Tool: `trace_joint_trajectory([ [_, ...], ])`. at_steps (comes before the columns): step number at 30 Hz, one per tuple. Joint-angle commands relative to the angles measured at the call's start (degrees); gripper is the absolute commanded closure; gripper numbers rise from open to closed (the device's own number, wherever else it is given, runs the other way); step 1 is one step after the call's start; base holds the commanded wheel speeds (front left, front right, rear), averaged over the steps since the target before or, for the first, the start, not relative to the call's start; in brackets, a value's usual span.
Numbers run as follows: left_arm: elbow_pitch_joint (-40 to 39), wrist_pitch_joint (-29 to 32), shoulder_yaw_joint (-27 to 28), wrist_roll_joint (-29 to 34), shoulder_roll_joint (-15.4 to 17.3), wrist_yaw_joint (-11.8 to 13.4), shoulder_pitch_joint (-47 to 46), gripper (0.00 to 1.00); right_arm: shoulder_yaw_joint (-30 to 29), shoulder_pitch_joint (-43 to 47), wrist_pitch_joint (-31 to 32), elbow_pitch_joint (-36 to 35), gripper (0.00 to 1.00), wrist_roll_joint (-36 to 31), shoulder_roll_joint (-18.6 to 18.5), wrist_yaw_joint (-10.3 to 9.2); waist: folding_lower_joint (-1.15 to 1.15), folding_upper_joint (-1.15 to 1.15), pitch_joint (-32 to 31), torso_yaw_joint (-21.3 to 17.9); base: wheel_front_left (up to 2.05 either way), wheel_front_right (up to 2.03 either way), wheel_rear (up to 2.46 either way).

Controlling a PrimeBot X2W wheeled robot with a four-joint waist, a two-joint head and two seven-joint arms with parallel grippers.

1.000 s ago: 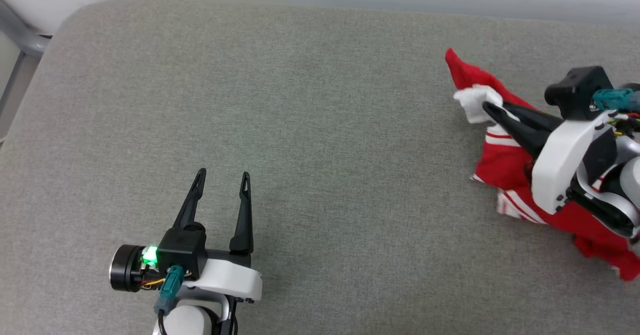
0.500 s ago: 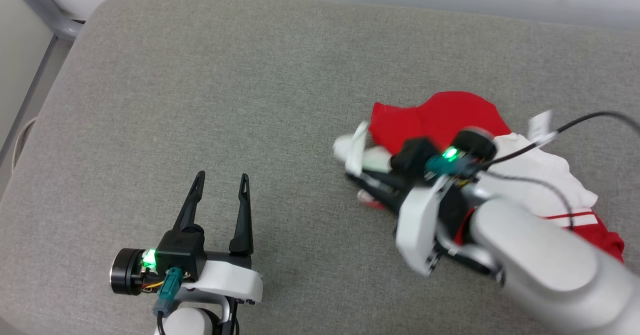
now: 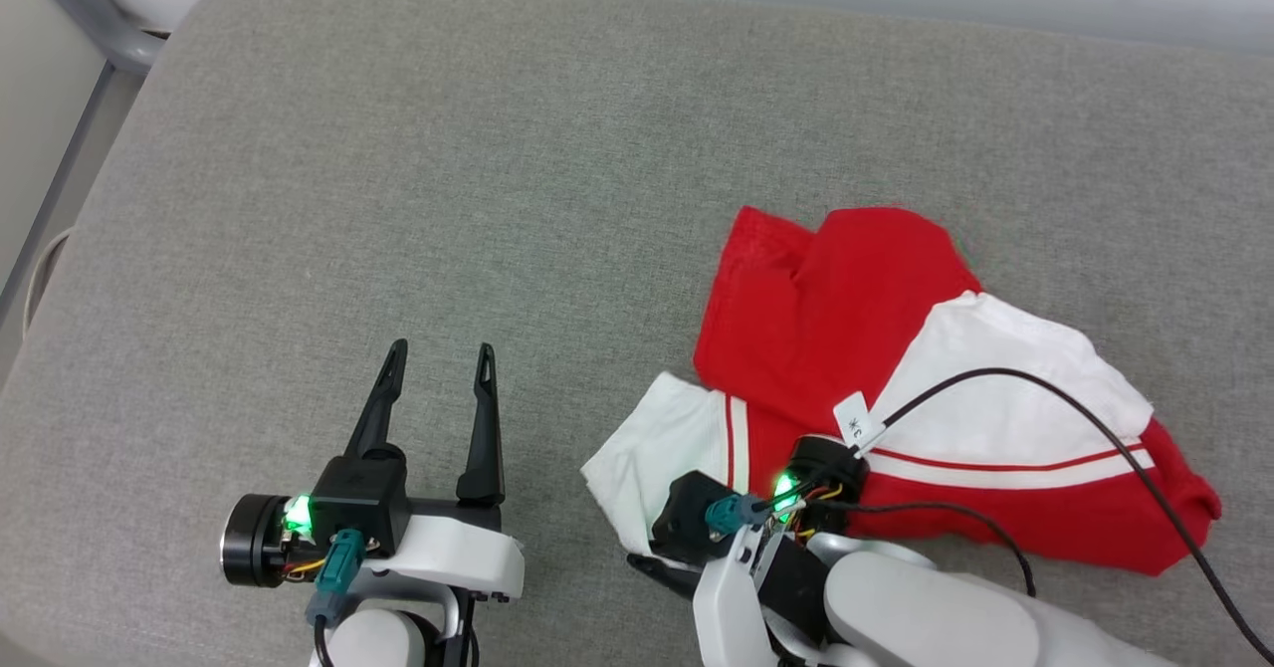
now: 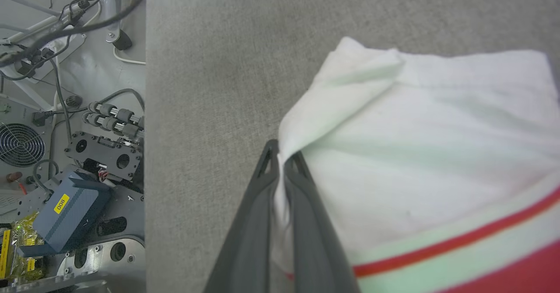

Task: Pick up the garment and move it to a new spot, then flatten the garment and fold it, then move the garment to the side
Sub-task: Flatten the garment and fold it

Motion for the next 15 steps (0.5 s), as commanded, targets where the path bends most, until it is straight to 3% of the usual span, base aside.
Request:
trace_joint_trajectory([
  [1,0.17,-0.14,0.22,-0.19,-0.05,0.22,-0.22,0.0,0.22,0.69,-0.95,-0.16,0.95,-0.16,0.41,-0.02,0.0,0.0,-0.39,-0.47,0.0,0.0,0.0],
  [2,0.21,-0.14,0.34,-0.1,-0.05,0.22,-0.04,0.0,0.19,0.36,-1.97,-0.21,0.58,-0.22,0.47,-0.02,0.0,0.0,-0.68,-0.75,0.0,0.0,0.0],
  [3,0.25,-0.14,0.43,0.01,-0.05,0.16,0.15,0.0,0.19,-0.3,-3.34,-0.25,0.0,-0.59,0.36,-0.02,0.0,0.0,-0.99,-1.01,0.0,0.0,0.0],
  [10,0.35,-0.14,1.36,0.64,-0.05,-0.18,1.66,0.0,-2.27,-1.45,-14.2,-0.81,0.0,-0.01,-1.89,-0.05,0.0,0.0,-3.64,-2.77,0.0,0.0,0.0],
  [15,-0.14,-0.14,2.29,1.58,0.04,-0.68,3.23,0.0,-13.32,3.23,-22.35,-3.03,0.0,-1.1,-5.79,-0.05,0.0,0.0,-5.76,-4.89,0.0,0.0,0.0],
])
